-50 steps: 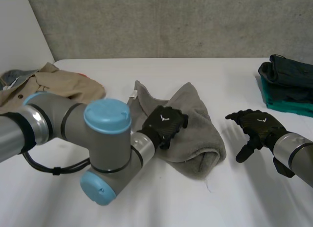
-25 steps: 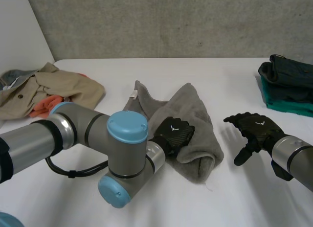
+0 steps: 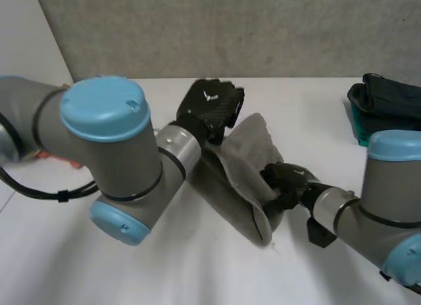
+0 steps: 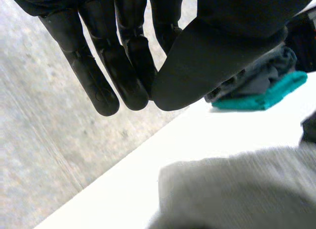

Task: Fold the laundry.

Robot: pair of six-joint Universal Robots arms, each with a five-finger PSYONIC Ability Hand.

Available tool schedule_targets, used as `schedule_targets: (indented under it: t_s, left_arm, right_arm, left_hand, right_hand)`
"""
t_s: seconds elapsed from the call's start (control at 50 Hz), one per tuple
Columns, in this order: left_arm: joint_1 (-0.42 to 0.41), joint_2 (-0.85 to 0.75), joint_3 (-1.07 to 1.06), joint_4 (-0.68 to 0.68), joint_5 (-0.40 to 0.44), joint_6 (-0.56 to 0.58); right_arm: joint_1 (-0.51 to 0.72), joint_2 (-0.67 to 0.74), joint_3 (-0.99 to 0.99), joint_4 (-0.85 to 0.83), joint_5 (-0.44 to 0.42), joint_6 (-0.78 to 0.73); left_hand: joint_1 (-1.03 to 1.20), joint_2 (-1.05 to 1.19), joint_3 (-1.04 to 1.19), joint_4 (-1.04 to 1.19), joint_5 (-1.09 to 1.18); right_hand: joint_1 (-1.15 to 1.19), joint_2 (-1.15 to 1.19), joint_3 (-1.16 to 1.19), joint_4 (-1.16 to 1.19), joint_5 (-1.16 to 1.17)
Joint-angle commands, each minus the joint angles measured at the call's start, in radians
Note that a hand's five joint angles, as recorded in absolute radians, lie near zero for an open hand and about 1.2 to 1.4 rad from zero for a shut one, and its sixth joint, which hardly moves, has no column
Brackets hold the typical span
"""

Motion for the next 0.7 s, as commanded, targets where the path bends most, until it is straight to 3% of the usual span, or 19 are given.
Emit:
schedule_targets:
  t_s: [0.02,0.1,0.18,0.28,0.3,0.32,0.34,0.4,0.58,0.7]
  left_arm:
    - [-0.004,0.078,0.013,0.003,0.0,0.003]
    - [0.001,0.156,0.013,0.006,0.003,0.005]
    - [0.009,0.205,0.01,0.006,0.006,0.004]
    - [0.044,0.204,-0.053,0.002,0.005,-0.007]
    - [0.053,0.202,-0.073,0.0,0.003,-0.009]
    - [0.062,0.199,-0.094,0.0,0.003,-0.013]
    - [0.077,0.196,-0.149,0.0,0.0,-0.03]
    - [0.09,0.182,-0.22,0.003,0.0,-0.081]
    - [0.093,0.046,-0.356,0.049,0.014,-0.424]
    - [0.078,-0.009,-0.341,0.082,0.021,-0.51]
  right_arm:
    - [0.004,0.031,-0.088,-0.014,0.044,0.046]
    - [-0.007,-0.065,-0.167,-0.044,0.128,-0.063]
    - [-0.005,-0.18,-0.265,-0.028,0.154,-0.261]
    - [0.021,-0.144,-0.368,0.096,0.144,-0.398]
    - [0.027,-0.128,-0.371,0.11,0.142,-0.398]
    - [0.035,-0.115,-0.37,0.119,0.141,-0.396]
    - [0.042,-0.095,-0.353,0.13,0.144,-0.396]
    - [0.05,-0.078,-0.324,0.13,0.15,-0.396]
    - [0.084,-0.07,-0.264,0.128,0.156,-0.355]
    - [0.087,-0.076,-0.238,0.127,0.153,-0.267]
  left_hand:
    - [0.231,0.204,0.208,0.199,0.206]
    - [0.231,0.204,0.208,0.199,0.206]
    - [0.231,0.204,0.208,0.199,0.206]
    - [0.231,0.204,0.208,0.199,0.206]
    - [0.101,0.074,0.078,0.069,0.076]
    - [-0.252,-0.279,-0.275,-0.284,-0.277]
    - [-0.828,-0.856,-0.851,-0.86,-0.853]
    - [-0.831,-0.858,-0.854,-0.863,-0.856]
    - [-0.881,-0.908,-0.904,-0.913,-0.906]
    - [-0.878,-0.905,-0.901,-0.91,-0.903]
  right_hand:
    - [0.549,0.532,0.563,0.561,0.561]
    - [0.549,0.532,0.563,0.561,0.561]
    - [0.549,0.532,0.563,0.561,0.561]
    - [0.549,0.532,0.563,0.561,0.561]
    - [0.549,0.532,0.563,0.561,0.561]
    - [0.549,0.532,0.563,0.561,0.561]
    - [0.549,0.532,0.563,0.561,0.561]
    - [0.549,0.532,0.563,0.561,0.561]
    - [0.549,0.532,0.563,0.561,0.561]
    - [0.549,0.532,0.563,0.561,0.561]
